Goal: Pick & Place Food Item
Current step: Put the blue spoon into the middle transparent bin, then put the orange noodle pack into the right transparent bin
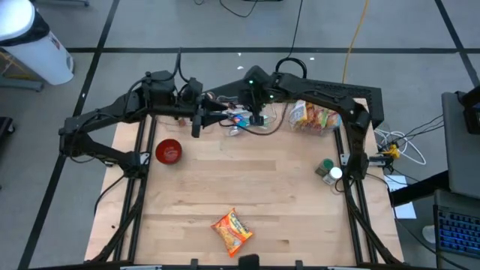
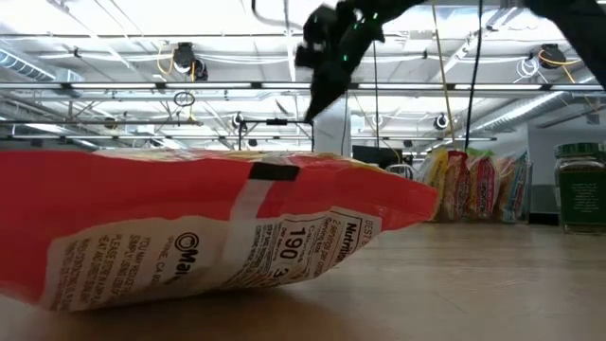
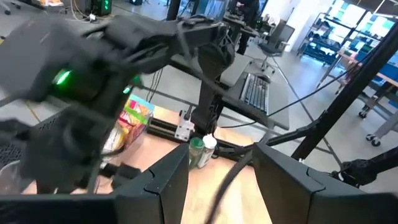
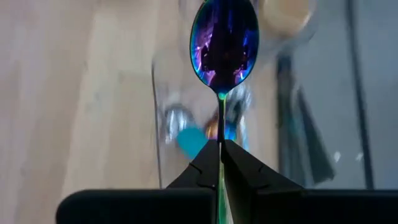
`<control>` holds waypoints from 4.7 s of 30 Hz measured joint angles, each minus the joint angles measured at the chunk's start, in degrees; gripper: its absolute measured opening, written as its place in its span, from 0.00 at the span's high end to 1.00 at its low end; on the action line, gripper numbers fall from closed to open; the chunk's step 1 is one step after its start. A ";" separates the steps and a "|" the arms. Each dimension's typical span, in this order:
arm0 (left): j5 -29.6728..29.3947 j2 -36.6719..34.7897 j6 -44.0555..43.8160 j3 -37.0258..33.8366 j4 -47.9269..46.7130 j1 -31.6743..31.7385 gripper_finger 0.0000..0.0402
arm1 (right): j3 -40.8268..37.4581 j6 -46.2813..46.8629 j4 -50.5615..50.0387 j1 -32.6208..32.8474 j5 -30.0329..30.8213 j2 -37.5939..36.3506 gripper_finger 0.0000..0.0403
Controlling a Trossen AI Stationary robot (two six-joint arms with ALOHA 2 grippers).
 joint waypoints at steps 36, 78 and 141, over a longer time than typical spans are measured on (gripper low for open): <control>0.60 0.34 -1.53 0.00 -0.21 0.06 0.55 | 0.83 -4.44 0.47 -2.36 3.75 15.20 0.83; -6.28 4.41 -18.73 0.00 -17.46 -29.37 0.55 | 0.56 26.24 -23.58 23.77 -11.56 -17.69 0.62; -1.97 27.68 -61.27 -30.03 14.22 -38.28 0.55 | -70.27 64.75 60.03 53.93 11.33 -48.45 0.62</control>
